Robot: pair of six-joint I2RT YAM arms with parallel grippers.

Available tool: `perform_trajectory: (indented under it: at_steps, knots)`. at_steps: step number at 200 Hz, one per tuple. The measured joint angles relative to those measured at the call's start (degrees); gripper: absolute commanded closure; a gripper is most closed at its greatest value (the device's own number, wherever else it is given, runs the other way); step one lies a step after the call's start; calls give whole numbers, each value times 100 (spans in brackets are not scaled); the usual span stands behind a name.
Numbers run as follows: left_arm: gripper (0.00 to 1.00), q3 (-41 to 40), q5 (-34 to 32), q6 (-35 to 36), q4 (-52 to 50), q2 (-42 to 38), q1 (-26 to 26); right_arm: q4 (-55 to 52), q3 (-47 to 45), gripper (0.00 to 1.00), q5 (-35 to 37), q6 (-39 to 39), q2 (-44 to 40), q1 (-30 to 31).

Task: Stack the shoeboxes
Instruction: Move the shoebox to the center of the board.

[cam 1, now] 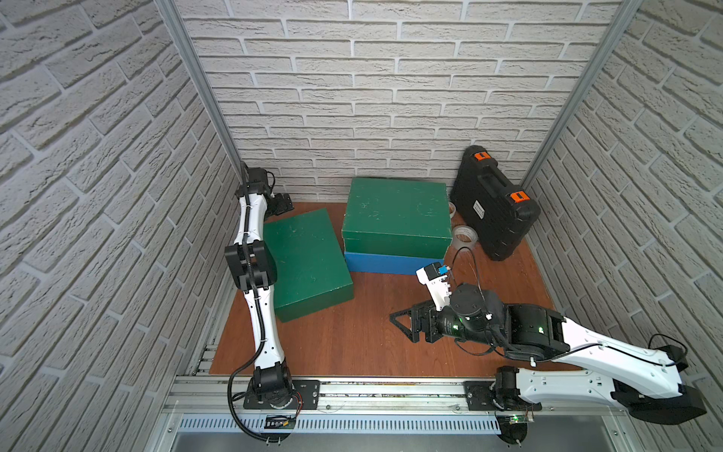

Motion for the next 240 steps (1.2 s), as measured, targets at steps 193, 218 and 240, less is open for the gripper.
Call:
perform_trajectory:
  at_steps: [193,218,240]
  knots:
    - [2,-7626,28,-1687,2608,-4697,-739,2,-2063,2,1182,-461,-2107,4]
    - [2,-8161,-50,-1792,2677,-5355,-999,404,-2354,2,1130,-310,-1740,4]
    - [2,-8599,-160,-1875,2771,-5928,-1257,748,-2437,2,1084,-146,-1128,2]
